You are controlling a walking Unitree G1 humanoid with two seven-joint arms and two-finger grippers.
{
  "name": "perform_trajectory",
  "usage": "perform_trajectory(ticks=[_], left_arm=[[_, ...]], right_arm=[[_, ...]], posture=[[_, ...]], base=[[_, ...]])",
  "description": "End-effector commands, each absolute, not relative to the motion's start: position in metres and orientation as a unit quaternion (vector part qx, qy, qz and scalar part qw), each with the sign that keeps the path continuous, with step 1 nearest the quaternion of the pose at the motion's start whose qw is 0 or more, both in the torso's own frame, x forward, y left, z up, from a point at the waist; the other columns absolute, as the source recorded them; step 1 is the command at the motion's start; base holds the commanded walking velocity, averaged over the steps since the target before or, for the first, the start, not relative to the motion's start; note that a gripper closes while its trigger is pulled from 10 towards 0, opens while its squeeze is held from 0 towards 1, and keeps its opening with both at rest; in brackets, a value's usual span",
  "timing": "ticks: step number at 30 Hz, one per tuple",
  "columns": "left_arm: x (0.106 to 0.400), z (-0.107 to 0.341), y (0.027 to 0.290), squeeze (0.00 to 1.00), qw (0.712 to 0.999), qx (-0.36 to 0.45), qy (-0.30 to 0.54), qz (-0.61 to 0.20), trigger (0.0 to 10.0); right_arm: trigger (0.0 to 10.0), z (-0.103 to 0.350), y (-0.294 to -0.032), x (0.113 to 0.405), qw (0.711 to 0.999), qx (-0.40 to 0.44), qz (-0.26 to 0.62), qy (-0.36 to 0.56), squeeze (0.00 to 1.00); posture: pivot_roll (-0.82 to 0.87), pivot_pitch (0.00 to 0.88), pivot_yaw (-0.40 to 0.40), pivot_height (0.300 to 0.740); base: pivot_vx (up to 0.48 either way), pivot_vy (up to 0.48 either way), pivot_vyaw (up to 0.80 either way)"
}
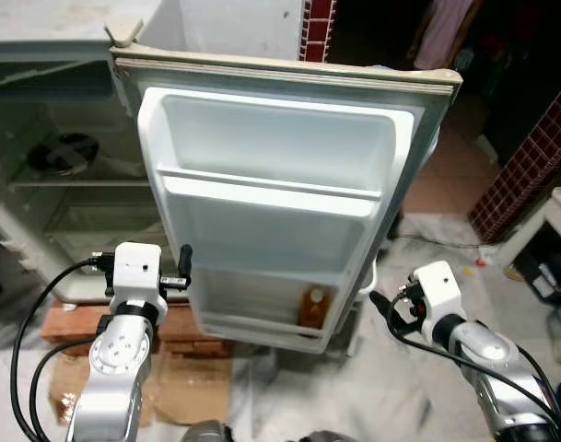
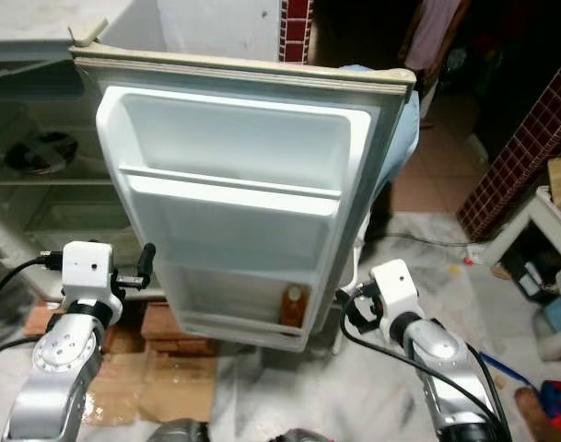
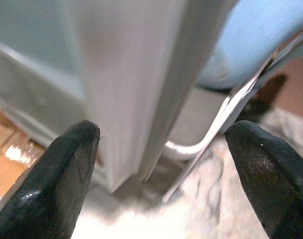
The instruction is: Restocking fridge
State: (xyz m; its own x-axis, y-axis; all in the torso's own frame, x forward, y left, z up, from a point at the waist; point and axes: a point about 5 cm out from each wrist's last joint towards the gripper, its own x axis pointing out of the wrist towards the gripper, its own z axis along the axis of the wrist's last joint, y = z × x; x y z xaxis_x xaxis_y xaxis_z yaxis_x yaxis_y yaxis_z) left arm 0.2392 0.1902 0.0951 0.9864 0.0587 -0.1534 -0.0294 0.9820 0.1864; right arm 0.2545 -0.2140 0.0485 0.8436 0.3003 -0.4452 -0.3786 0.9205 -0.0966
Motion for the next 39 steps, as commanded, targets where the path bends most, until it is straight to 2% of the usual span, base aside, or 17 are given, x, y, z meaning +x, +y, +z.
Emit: perform_trajectory(ticks=[1, 12, 18, 23, 28, 31, 35, 39], left_arm=[[0.24, 0.097, 0.187, 0.0, 0.993, 0.091, 0.074, 0.019, 10.0], [0.242, 0.096, 0.193, 0.0, 0.993, 0.069, 0.084, 0.051, 10.0], [0.242, 0.095, 0.196, 0.0, 0.992, 0.064, 0.09, 0.068, 10.0], [0.242, 0.096, 0.198, 0.0, 0.99, 0.065, 0.091, 0.082, 10.0], [0.242, 0.093, 0.199, 0.0, 0.989, 0.062, 0.101, 0.092, 10.0], [0.242, 0.083, 0.201, 0.0, 0.982, 0.052, 0.142, 0.114, 10.0], [0.236, 0.072, 0.21, 0.0, 0.968, -0.006, 0.201, 0.15, 10.0], [0.232, 0.066, 0.211, 0.0, 0.963, -0.025, 0.226, 0.145, 10.0]], right_arm=[[10.0, 0.05, -0.225, 0.257, 0.958, -0.101, 0.16, 0.213, 0.0], [10.0, 0.073, -0.225, 0.288, 0.977, -0.114, 0.121, 0.136, 0.0], [10.0, 0.09, -0.22, 0.307, 0.988, -0.083, 0.095, 0.09, 0.0], [10.0, 0.099, -0.198, 0.316, 0.992, -0.026, 0.1, 0.068, 0.0], [10.0, 0.105, -0.185, 0.325, 0.995, -0.042, 0.084, 0.046, 0.0], [10.0, 0.12, -0.161, 0.342, 0.998, -0.024, 0.065, 0.015, 0.0], [10.0, 0.141, -0.132, 0.356, 0.997, 0.006, 0.078, -0.015, 0.0], [10.0, 0.146, -0.123, 0.359, 0.996, 0.012, 0.089, -0.02, 0.0]], posture=[[0.06, 0.0, -0.019, 0.74], [0.08, 0.0, -0.02, 0.74], [0.08, 0.0, -0.019, 0.74], [0.09, 0.0, -0.02, 0.74], [0.08, 0.0, -0.016, 0.74], [0.08, 0.0, -0.014, 0.74], [0.09, 0.0, -0.02, 0.74], [0.1, 0.0, -0.023, 0.74]], base=[[0.0, -0.48, 0.0], [0.0, -0.038, 0.0], [0.0, 0.0, 0.0], [0.0, 0.0, 0.0], [0.0, 0.0, 0.36], [0.0, 0.0, 0.59], [0.0, 0.0, 0.56], [0.0, 0.0, 0.51]])
